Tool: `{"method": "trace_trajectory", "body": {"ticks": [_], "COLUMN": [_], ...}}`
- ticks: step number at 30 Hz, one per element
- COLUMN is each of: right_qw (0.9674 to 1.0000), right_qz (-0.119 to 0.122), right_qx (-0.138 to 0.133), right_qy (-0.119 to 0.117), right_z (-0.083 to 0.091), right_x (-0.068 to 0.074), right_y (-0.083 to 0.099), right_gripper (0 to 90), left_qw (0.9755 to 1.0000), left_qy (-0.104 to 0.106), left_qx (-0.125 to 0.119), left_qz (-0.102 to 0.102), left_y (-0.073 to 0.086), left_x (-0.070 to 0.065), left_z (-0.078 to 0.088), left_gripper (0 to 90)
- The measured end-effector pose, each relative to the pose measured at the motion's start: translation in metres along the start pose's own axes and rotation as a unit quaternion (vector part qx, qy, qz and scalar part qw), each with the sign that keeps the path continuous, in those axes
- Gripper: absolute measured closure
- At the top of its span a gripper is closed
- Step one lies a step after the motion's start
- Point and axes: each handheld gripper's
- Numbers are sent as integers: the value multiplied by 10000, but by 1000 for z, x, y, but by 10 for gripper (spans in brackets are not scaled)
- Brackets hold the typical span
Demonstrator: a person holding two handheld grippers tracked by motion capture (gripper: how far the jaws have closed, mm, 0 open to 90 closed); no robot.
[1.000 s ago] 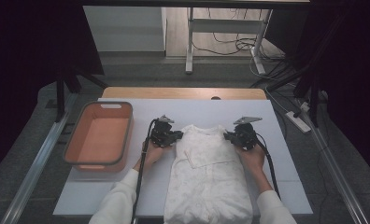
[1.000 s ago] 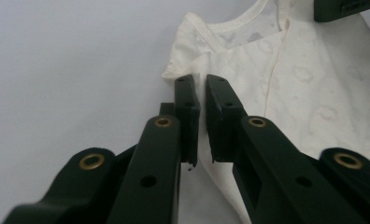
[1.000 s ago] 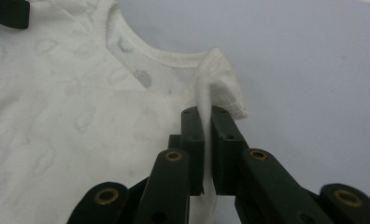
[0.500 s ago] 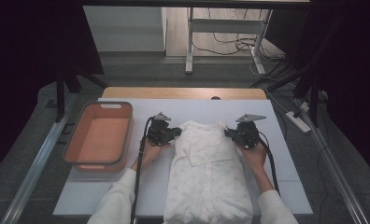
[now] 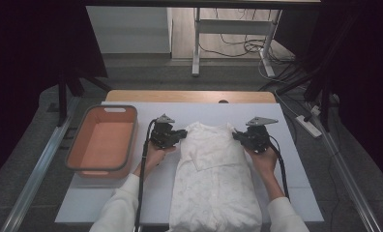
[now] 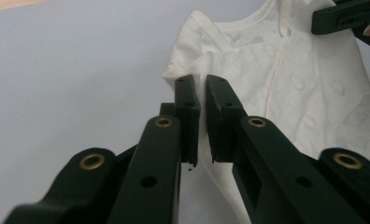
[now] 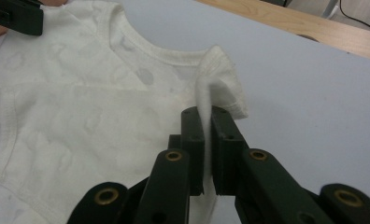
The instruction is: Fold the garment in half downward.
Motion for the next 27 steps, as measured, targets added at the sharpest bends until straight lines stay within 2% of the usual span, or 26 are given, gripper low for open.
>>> {"method": "trace_trajectory", "body": {"ticks": [8, 15, 18, 23, 27], "right_qw": [9998, 9992, 9989, 9980, 9979], "right_qz": [12, 191, 108, -82, -29], "right_qx": [-189, -346, -451, -611, -643], "right_qy": [-25, -14, -69, -149, -67], "right_z": [6, 11, 11, 10, 11], "right_x": [2, 10, 7, 2, 0], "right_y": [-7, -18, -22, -35, -51], "right_gripper": [851, 852, 852, 854, 854], "left_qw": [9998, 9993, 9991, 9989, 9987], "left_qy": [-43, -116, -157, -211, -278], "left_qx": [-186, -335, -369, -408, -419], "left_qz": [-40, -107, -106, -57, -59], "left_y": [-6, -12, -17, -31, -51], "left_x": [-6, -11, -9, -4, 2], "left_z": [15, 27, 30, 32, 38], "left_gripper": [832, 834, 834, 834, 837]}}
Point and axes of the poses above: each handheld gripper's, and its own axes: z roughly backward along the jaws, y roughly out of its underside, x roughly to its left, and after that the axes turned 1 degree about y, right-handed
